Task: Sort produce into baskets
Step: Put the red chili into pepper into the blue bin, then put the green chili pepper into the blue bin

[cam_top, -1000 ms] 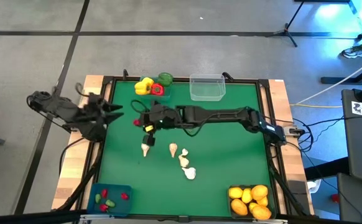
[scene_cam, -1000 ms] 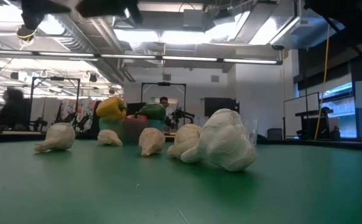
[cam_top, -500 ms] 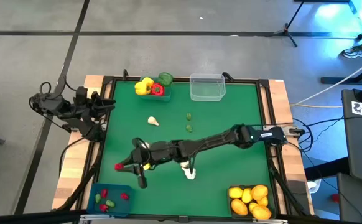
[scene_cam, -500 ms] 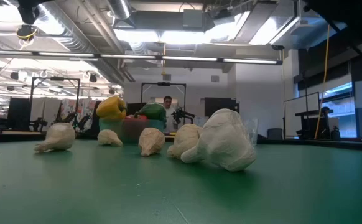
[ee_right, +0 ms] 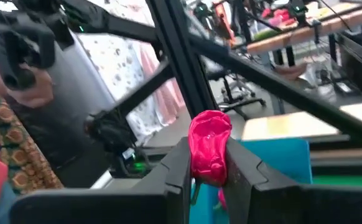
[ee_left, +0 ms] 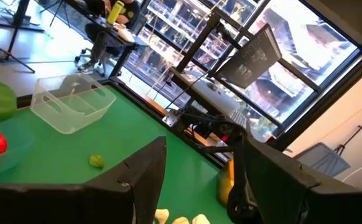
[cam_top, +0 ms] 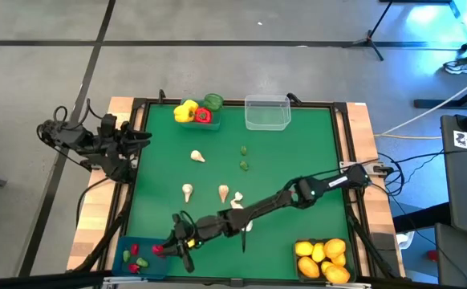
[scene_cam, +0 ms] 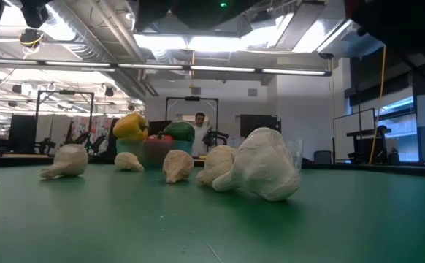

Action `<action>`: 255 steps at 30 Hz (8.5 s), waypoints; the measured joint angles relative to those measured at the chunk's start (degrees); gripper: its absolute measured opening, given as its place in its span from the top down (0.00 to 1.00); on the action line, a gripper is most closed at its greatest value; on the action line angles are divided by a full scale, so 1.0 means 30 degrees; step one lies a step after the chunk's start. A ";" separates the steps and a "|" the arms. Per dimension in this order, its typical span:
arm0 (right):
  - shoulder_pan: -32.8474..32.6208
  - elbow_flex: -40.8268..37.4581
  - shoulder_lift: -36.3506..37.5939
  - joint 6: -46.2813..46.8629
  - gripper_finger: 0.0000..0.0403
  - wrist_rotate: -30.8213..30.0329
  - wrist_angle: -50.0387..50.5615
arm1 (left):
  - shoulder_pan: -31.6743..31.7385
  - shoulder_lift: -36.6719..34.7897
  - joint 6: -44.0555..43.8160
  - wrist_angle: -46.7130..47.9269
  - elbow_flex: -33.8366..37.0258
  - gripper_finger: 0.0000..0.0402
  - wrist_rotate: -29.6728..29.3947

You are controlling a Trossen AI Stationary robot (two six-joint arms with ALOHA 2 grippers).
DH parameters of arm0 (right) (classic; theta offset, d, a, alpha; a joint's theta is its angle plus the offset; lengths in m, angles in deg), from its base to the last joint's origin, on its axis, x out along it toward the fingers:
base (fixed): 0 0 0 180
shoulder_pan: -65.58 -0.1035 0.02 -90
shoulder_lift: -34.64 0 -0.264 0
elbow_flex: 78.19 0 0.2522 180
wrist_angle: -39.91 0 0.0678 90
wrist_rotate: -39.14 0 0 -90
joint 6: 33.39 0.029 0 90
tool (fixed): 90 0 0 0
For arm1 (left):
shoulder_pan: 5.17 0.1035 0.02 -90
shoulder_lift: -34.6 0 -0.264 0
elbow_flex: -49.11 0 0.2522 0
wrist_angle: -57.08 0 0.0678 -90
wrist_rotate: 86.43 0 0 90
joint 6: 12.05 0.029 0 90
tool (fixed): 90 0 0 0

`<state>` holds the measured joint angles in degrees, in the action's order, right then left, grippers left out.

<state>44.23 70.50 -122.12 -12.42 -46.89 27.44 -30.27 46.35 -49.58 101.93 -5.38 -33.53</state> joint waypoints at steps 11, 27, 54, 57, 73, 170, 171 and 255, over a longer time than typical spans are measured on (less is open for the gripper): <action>0.0250 0.0007 -0.1220 0.1079 0.86 -0.2304 -0.0365 | 0.0000 0.0001 -0.0031 -0.0014 0.0000 0.48 0.0007; -0.0030 0.0021 -0.1249 -0.0171 0.86 -0.1611 0.1317 | 0.0000 0.0001 0.0039 -0.0006 0.0000 0.48 0.0007; 0.1732 -0.0003 0.2584 -0.3473 0.43 -0.4554 0.9590 | -0.0007 0.0001 0.0144 0.0081 0.0000 0.48 0.1588; 0.2586 -0.0007 0.5491 -0.3609 0.42 -0.5774 1.3829 | -0.0007 0.0001 0.0047 0.0084 0.0000 0.48 0.2074; 0.6565 -0.2480 1.0611 0.8338 0.42 -1.0875 3.5789 | -0.0007 -0.0006 0.0188 0.1021 0.0000 0.48 0.2105; 0.0723 -0.5253 0.4876 -0.2677 0.84 -0.1658 -0.1134 | -0.0004 -0.0006 -0.0987 0.2438 0.0000 0.48 0.0561; 0.0731 -0.5253 0.4616 -0.2247 0.84 -0.1458 -0.1784 | -0.0005 -0.0006 -0.0987 0.2437 0.0000 0.48 0.0561; 0.0684 -0.0130 -0.0602 -0.2233 0.45 -0.2457 0.1018 | 0.0007 0.0030 -0.1009 0.3735 0.0000 0.48 -0.0079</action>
<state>46.28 70.11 -123.93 -19.12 -54.26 30.50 -30.25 46.44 -52.61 113.13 -5.38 -33.77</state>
